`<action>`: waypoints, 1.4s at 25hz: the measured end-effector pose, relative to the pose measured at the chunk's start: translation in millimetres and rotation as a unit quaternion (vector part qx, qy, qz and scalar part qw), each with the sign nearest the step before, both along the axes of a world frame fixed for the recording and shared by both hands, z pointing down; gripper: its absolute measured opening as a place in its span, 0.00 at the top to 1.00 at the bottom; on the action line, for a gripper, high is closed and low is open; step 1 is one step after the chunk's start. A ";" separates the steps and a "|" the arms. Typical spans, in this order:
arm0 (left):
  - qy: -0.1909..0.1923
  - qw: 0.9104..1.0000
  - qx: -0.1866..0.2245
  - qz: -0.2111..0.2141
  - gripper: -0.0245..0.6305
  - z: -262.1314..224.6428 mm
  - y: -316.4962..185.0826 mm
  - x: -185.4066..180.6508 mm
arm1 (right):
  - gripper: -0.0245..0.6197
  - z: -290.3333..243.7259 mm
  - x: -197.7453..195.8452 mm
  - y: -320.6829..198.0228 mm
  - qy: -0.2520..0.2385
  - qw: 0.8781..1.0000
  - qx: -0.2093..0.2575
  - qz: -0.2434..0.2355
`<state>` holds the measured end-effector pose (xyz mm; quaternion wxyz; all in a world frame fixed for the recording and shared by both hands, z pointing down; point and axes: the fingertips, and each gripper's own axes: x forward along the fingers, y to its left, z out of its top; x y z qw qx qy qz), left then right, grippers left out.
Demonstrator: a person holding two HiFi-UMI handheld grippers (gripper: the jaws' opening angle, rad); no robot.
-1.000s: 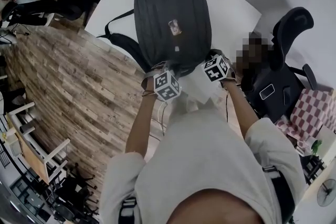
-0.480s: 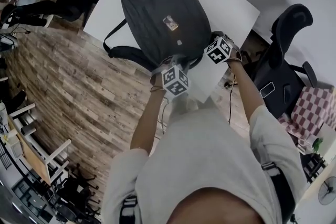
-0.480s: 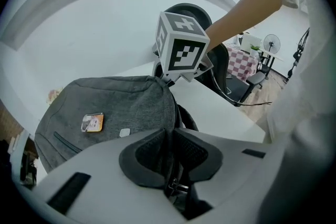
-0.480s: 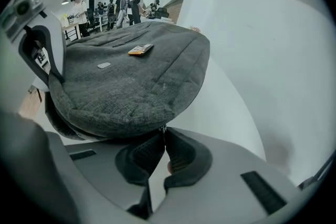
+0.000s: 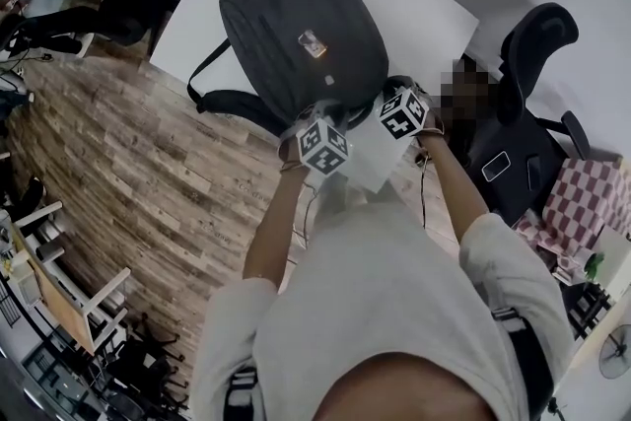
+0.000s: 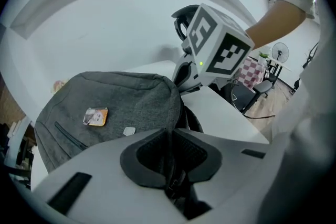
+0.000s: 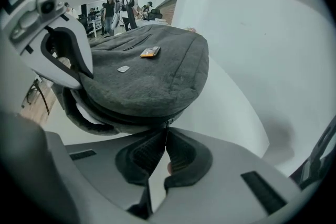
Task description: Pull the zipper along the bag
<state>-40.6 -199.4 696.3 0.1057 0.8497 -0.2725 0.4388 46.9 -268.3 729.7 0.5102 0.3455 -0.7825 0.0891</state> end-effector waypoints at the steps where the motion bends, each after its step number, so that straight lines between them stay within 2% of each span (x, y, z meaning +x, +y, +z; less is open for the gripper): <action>1: 0.001 1.000 0.000 -0.002 0.87 -0.2 -0.7 -0.1 | 0.93 -0.6 -2.7 7.1 -0.003 1.000 -0.007 0.000; 6: 0.001 1.000 -0.005 -0.005 0.87 0.5 -1.5 -1.7 | 0.93 -4.0 -25.1 45.7 -0.013 0.999 -0.030 -0.006; 13: 0.006 1.000 -0.010 -0.006 0.87 0.9 1.4 -2.2 | 0.93 -23.1 -32.5 57.1 0.004 0.999 -0.050 -0.015; 17: 0.003 1.000 -0.014 -0.003 0.87 4.0 5.3 -2.6 | 0.93 -20.5 -35.4 65.6 -0.002 0.997 -0.083 -0.004; 24: 0.006 1.000 -0.016 -0.003 0.87 5.2 8.1 -6.7 | 0.93 -19.0 -42.8 75.3 -0.030 0.993 -0.111 0.022; 26: 0.008 1.000 -0.016 -0.005 0.87 6.4 7.9 -6.1 | 0.93 -17.5 -44.5 76.4 -0.031 0.993 -0.111 0.020; 31: 0.010 1.000 -0.019 -0.004 0.87 6.5 9.1 -7.1 | 0.93 -21.0 -49.0 80.7 -0.040 0.993 -0.103 0.051; 35: 0.010 1.000 -0.009 0.004 0.86 7.0 11.7 -7.7 | 0.93 -13.8 -48.4 80.3 -0.068 0.989 -0.109 0.068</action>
